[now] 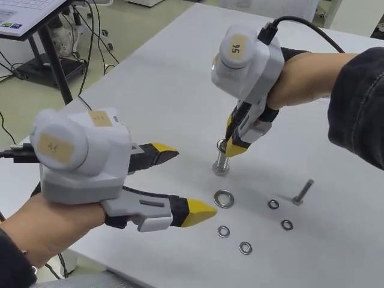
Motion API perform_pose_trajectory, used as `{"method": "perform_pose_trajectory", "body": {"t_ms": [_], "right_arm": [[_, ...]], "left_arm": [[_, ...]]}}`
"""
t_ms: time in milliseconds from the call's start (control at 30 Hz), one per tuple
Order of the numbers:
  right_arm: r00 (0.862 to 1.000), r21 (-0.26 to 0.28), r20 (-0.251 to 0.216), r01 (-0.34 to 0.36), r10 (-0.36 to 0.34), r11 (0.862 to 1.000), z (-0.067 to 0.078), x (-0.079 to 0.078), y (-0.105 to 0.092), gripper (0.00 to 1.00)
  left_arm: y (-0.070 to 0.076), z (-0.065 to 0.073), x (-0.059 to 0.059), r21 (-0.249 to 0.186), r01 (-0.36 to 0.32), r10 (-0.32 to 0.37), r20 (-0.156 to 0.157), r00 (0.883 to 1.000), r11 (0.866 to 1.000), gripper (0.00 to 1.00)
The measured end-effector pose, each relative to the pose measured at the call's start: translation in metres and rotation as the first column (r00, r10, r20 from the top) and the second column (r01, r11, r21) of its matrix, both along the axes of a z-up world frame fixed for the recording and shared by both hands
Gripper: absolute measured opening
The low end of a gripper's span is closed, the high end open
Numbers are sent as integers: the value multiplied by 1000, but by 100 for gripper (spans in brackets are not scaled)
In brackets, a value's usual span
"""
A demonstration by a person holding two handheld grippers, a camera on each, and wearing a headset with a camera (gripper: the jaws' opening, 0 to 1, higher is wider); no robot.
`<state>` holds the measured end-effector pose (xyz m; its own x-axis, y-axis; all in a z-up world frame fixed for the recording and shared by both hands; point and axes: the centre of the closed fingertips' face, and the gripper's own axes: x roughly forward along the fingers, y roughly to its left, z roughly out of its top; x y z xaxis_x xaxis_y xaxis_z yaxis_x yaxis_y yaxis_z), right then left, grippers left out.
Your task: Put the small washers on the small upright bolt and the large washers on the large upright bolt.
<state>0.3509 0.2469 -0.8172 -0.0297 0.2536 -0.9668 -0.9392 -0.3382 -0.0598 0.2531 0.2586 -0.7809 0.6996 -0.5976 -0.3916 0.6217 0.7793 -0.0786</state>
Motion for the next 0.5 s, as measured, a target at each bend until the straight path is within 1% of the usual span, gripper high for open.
{"method": "perform_pose_trajectory", "body": {"t_ms": [267,500], "right_arm": [[1000,-2,-5,1,-1,1000,-3,-1,0,23],[1000,-15,-13,2,-2,1000,-12,-1,1,23]], "left_arm": [[1,0,-1,-3,-4,4,-2,1000,1000,67],[2,0,0,-4,-6,6,-3,1000,1000,67]]}}
